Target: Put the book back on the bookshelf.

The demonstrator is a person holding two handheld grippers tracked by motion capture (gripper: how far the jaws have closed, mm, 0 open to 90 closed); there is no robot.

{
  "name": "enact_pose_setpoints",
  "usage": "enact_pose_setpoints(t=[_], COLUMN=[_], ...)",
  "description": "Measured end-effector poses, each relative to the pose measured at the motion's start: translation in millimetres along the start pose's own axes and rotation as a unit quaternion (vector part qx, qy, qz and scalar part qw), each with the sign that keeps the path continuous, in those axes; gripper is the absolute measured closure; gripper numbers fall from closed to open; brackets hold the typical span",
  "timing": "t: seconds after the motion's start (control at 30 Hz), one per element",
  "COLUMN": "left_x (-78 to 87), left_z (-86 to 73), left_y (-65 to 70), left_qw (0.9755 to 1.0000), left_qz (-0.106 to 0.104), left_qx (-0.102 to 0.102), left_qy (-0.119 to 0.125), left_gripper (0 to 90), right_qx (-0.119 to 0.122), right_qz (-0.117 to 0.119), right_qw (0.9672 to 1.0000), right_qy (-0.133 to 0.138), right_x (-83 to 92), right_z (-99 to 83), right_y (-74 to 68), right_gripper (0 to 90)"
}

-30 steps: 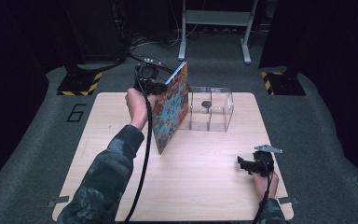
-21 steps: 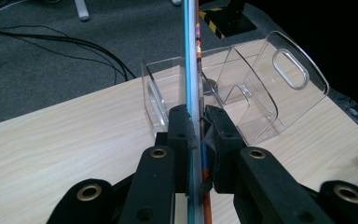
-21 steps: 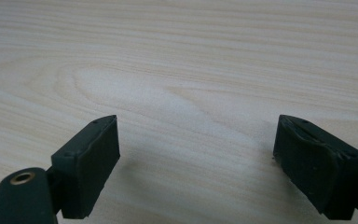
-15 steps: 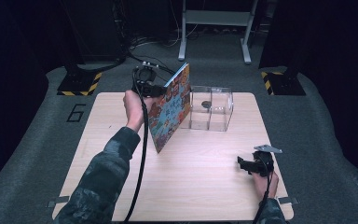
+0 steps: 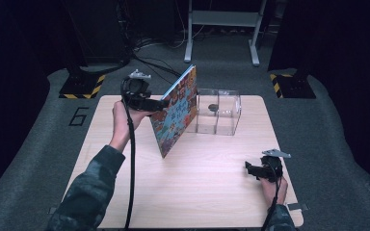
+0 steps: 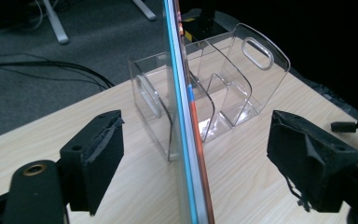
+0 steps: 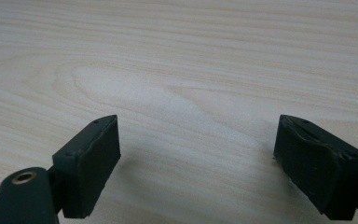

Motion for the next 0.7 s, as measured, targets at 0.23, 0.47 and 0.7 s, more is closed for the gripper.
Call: enact_pose_setpoints(t=[0.23, 0.47, 0.7], left_x=[29.8, 53.3, 66.4], left_z=[-24.6, -59.7, -106.5], left_y=[9.1, 9.8, -6.9], left_qw=[0.9997, 0.9992, 0.9991], left_qz=[-0.005, 0.011, 0.037], left_qx=[-0.025, -0.039, -0.02], left_qy=[0.001, -0.005, -0.011], left_gripper=[14.5, 12.7, 10.6], right_qx=[0.009, 0.01, 0.009], right_qz=[-0.002, -0.004, -0.005], right_qw=[1.0, 0.9999, 0.9999], right_qy=[-0.001, 0.001, -0.003], right_x=[-0.2, -0.6, -0.6], right_z=[0.0, 0.0, 0.3], right_y=[0.1, -0.5, -0.2], right_gripper=[13.6, 13.6, 13.7])
Point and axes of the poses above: each handheld gripper's, and its own axes: x roughly backward along the jaws, z roughly out of its top, y roughly to its right, the point moved 2 cm from there along -x, roughly forward along the jaws, and after that the axes turned 10 degrees about -z, right-handed, at the moved point
